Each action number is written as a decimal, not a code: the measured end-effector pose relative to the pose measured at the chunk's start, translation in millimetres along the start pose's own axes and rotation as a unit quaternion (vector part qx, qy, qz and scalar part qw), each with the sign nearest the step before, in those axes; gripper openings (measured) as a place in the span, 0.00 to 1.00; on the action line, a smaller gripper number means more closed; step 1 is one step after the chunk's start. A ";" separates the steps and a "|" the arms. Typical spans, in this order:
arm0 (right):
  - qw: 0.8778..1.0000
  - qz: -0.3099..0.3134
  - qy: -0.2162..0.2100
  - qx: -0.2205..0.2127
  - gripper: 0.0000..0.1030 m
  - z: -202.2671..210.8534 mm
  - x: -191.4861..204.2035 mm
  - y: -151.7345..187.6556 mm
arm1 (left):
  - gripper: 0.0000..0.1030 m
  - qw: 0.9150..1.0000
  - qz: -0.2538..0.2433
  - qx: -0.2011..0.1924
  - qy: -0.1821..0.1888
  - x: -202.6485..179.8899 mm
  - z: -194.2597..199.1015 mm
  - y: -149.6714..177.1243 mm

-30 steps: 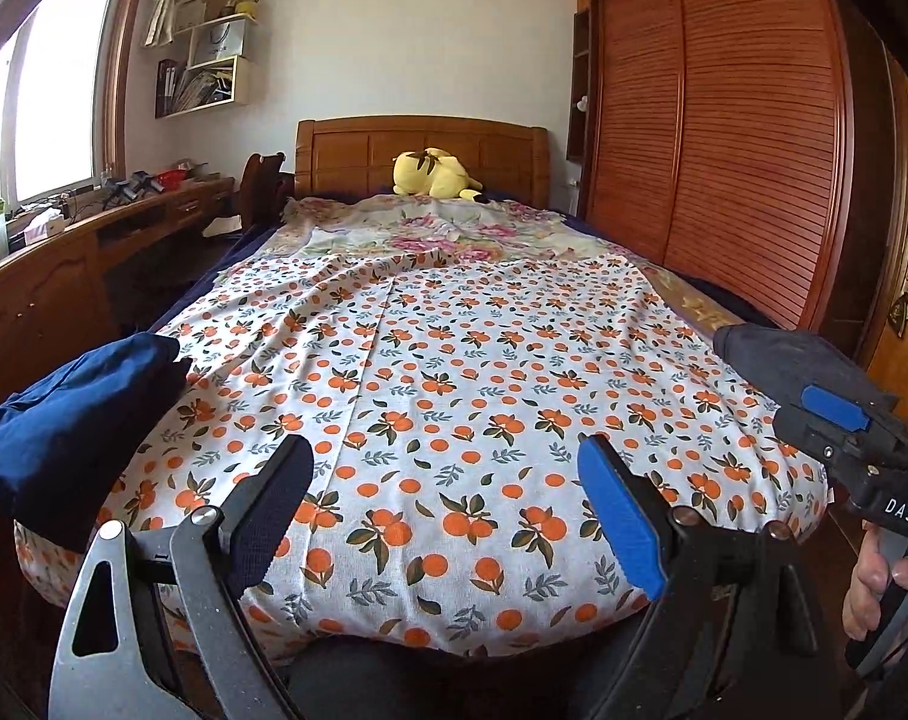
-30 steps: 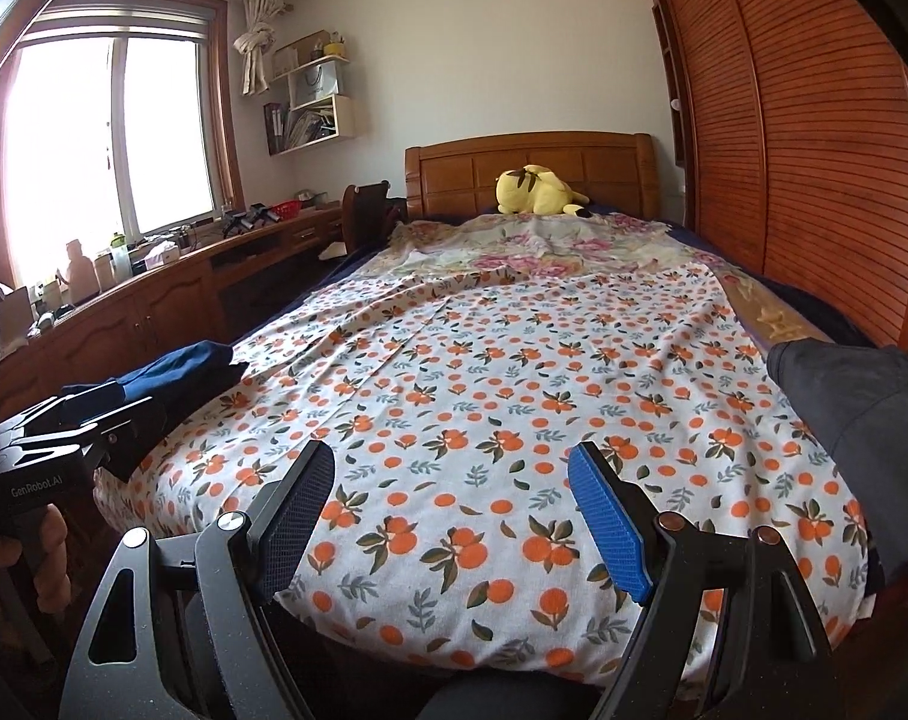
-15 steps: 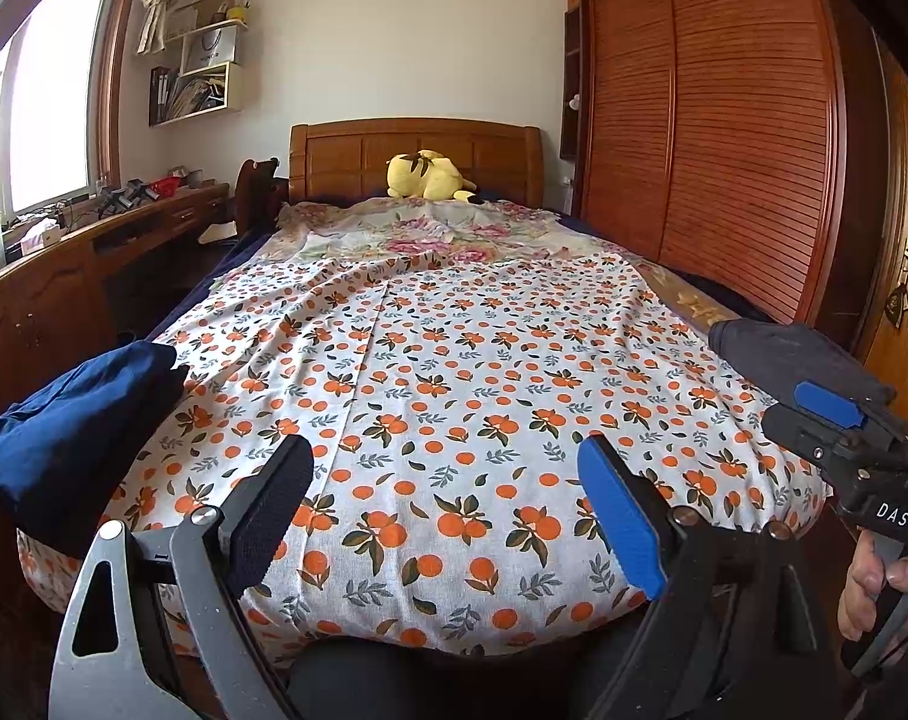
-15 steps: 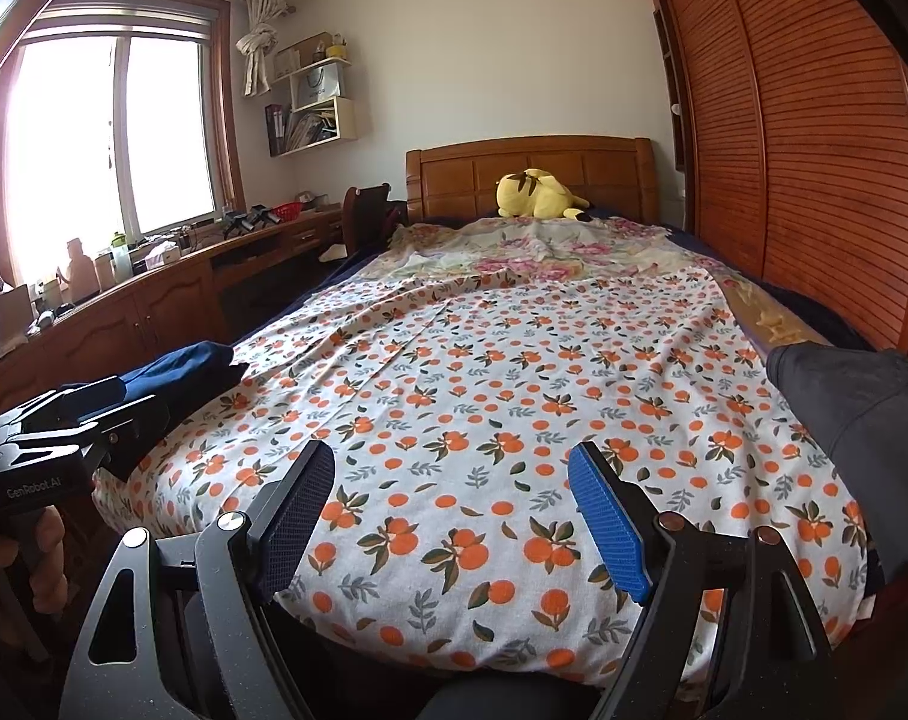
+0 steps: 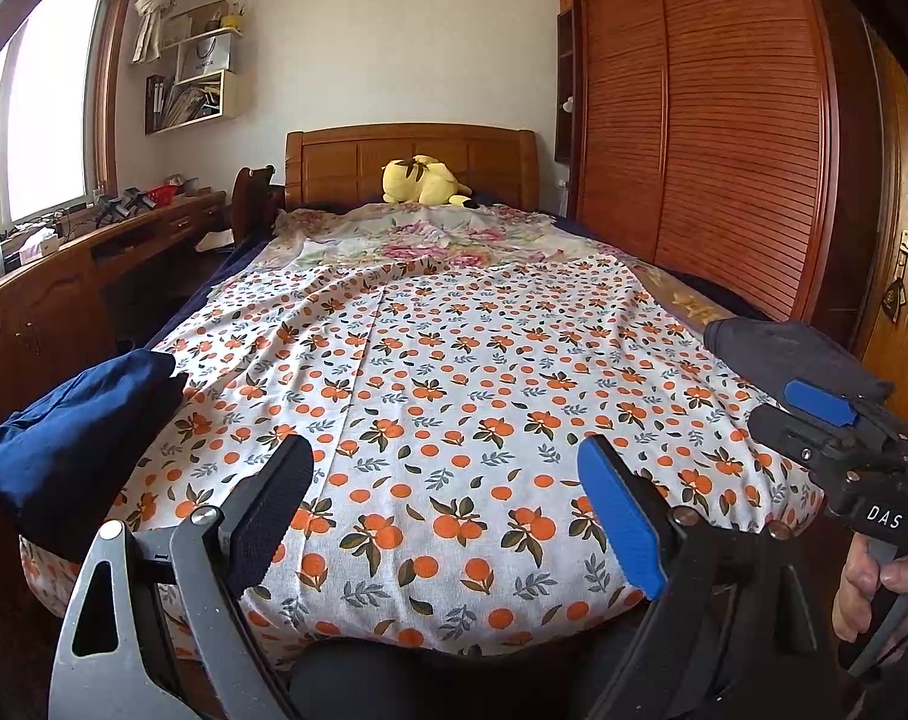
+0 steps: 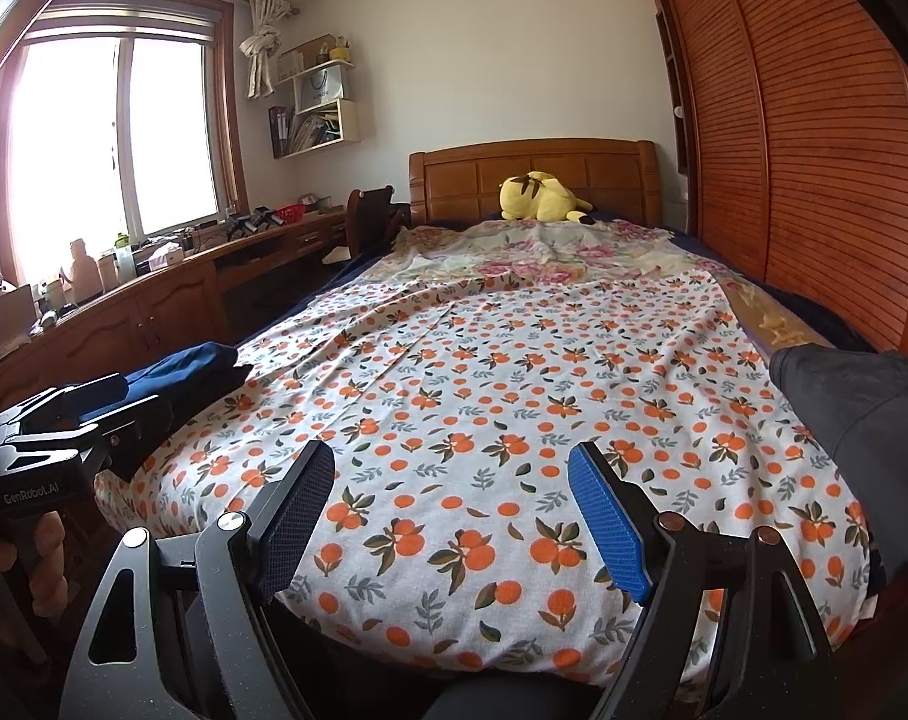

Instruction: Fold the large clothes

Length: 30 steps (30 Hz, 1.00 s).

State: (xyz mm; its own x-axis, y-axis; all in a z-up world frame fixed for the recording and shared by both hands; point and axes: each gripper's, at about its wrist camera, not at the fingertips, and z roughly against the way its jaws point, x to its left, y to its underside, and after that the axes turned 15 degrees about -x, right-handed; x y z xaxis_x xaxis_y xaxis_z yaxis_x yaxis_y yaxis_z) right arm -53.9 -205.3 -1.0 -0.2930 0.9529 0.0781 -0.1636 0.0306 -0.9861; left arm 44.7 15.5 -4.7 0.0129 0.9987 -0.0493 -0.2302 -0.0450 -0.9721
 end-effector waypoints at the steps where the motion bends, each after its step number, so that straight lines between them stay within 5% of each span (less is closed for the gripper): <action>1: 1.000 0.001 0.000 0.000 0.79 0.2 -0.2 0.2 | 0.88 1.000 0.000 0.001 0.001 -0.1 -0.1 -0.1; 30: 1.000 -0.004 -0.003 0.001 0.79 -0.4 -0.7 1.4 | 0.88 1.000 -0.001 0.002 0.002 -3.6 1.7 -0.3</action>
State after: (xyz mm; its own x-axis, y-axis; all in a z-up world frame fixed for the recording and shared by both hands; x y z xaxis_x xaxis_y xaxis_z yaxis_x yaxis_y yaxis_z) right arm -53.6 -205.8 -2.4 -0.2968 0.9510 0.0868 -0.1683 0.0374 -0.9850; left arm 43.0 12.0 -3.8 0.0169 0.9987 -0.0489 -0.2334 -0.0437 -0.9714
